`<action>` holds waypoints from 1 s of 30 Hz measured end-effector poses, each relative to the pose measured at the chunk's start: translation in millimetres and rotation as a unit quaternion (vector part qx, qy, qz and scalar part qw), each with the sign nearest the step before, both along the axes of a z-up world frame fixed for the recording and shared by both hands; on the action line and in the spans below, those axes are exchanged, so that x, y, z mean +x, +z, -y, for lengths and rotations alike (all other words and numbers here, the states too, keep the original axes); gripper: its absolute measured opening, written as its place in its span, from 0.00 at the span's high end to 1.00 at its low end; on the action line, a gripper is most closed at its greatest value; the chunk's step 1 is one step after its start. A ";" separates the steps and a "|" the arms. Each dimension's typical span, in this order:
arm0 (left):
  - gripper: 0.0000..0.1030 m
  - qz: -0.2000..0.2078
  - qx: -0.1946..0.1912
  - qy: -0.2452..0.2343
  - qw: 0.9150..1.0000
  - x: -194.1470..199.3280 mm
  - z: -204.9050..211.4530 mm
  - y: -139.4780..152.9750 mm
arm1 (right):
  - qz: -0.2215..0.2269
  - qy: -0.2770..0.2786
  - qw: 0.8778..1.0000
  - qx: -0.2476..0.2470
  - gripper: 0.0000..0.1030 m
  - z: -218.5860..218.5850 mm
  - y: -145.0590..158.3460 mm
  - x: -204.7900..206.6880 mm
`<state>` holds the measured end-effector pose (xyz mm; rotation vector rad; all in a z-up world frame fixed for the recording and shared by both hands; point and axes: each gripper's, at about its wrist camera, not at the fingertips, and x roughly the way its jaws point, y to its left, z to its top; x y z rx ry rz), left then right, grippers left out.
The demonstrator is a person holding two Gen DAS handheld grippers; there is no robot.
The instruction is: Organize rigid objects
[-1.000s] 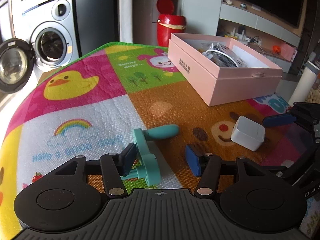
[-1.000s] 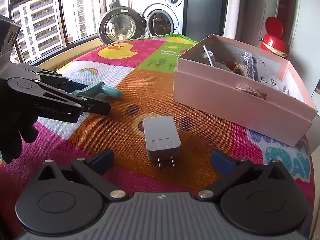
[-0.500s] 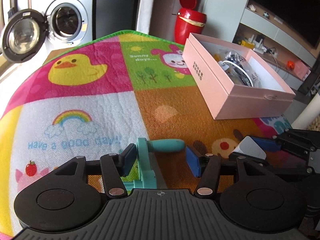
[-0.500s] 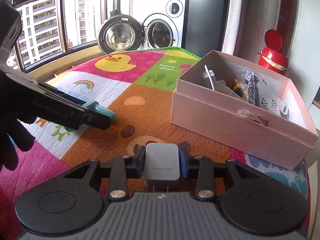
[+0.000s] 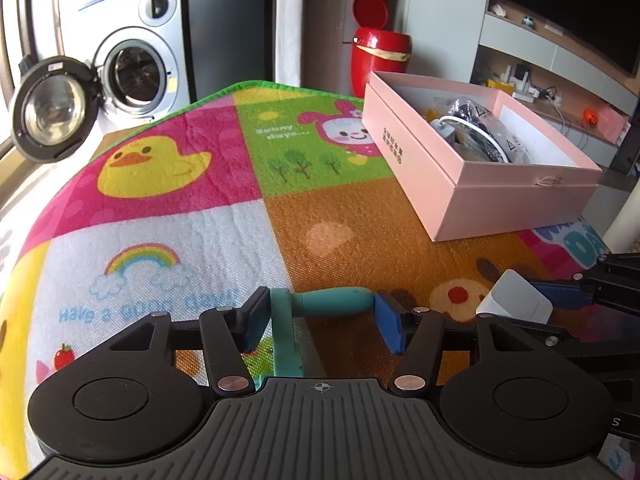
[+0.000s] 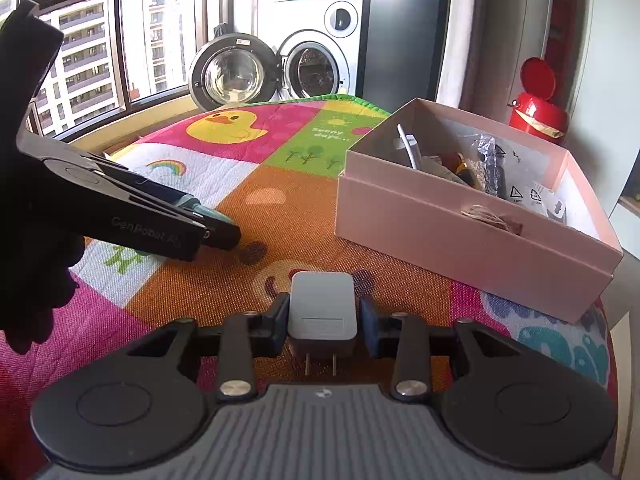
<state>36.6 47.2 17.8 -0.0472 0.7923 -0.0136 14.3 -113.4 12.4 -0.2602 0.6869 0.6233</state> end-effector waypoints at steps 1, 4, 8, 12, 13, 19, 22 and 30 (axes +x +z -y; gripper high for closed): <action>0.40 0.003 -0.001 -0.002 1.000 -2.8 0.4 0.1 | -0.003 0.004 1.000 -0.004 0.68 0.1 2.4 -2.9; 0.40 0.007 -0.010 -0.031 0.999 -17.3 4.5 0.8 | 0.001 0.010 1.000 -0.004 0.69 10.4 14.3 -14.5; 0.40 0.016 -0.030 -0.082 0.996 -43.0 16.1 7.6 | 0.018 0.003 1.000 0.013 0.69 36.1 39.5 -26.4; 0.41 0.079 -0.068 -0.128 0.986 -53.2 29.0 53.1 | 0.054 -0.023 0.998 0.032 0.69 65.0 75.7 -28.7; 0.41 0.102 -0.071 -0.135 0.983 -50.2 32.6 69.0 | 0.063 -0.030 0.997 0.038 0.69 70.6 84.2 -27.5; 0.41 0.220 -0.088 -0.158 0.958 10.7 55.1 156.3 | 0.135 -0.078 0.986 0.056 0.69 92.4 133.7 3.9; 0.39 0.224 -0.130 -0.173 0.950 62.0 66.1 176.3 | 0.157 -0.103 0.981 0.058 0.68 91.0 141.6 31.9; 0.45 0.140 -0.097 -0.129 0.977 96.9 75.2 123.2 | 0.085 -0.143 0.984 0.064 0.31 89.5 93.8 53.3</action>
